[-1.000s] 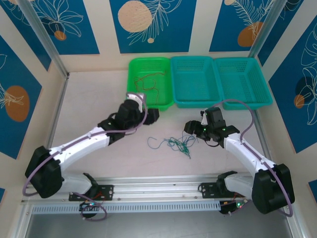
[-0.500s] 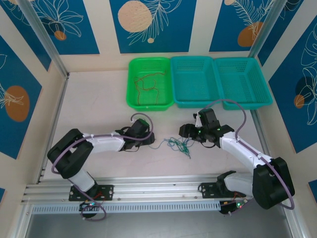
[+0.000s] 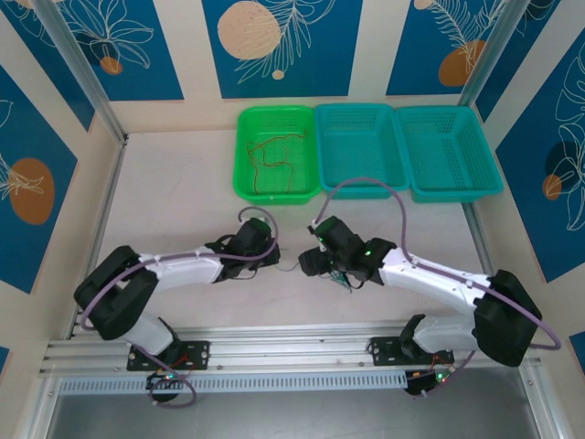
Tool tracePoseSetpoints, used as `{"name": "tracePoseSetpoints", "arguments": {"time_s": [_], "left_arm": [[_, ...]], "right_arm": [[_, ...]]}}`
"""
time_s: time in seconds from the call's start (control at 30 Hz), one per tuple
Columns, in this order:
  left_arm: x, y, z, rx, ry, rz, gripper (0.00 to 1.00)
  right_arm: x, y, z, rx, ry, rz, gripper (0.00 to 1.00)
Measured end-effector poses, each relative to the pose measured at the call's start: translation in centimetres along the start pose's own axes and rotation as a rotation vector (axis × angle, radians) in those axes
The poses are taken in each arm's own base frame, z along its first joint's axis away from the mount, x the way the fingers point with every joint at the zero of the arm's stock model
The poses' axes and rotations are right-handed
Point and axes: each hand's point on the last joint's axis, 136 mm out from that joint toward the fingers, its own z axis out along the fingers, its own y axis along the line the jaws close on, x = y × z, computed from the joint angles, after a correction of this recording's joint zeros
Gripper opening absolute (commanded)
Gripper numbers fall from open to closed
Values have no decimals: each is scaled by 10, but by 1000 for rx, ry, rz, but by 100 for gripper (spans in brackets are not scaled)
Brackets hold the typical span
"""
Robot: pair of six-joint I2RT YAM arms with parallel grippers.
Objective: Untangle the cables
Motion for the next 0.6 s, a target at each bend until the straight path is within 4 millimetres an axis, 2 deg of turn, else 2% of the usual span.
{"name": "tracePoseSetpoints", "arguments": {"time_s": [0.17, 0.27, 0.33, 0.47, 0.6], "left_arm": [[-25, -13, -29, 45, -94, -3, 0], [-36, -16, -44, 57, -135, -10, 0], [-41, -15, -54, 54, -158, -12, 0], [-61, -3, -86, 34, -243, -32, 0], [-82, 24, -123, -8, -354, -84, 0]], "right_arm": [[21, 6, 38, 31, 102, -41, 71], [33, -3, 59, 86, 170, -11, 67], [33, -13, 68, 124, 190, 33, 62], [24, -38, 75, 163, 182, 175, 58], [19, -65, 75, 179, 154, 319, 57]]}}
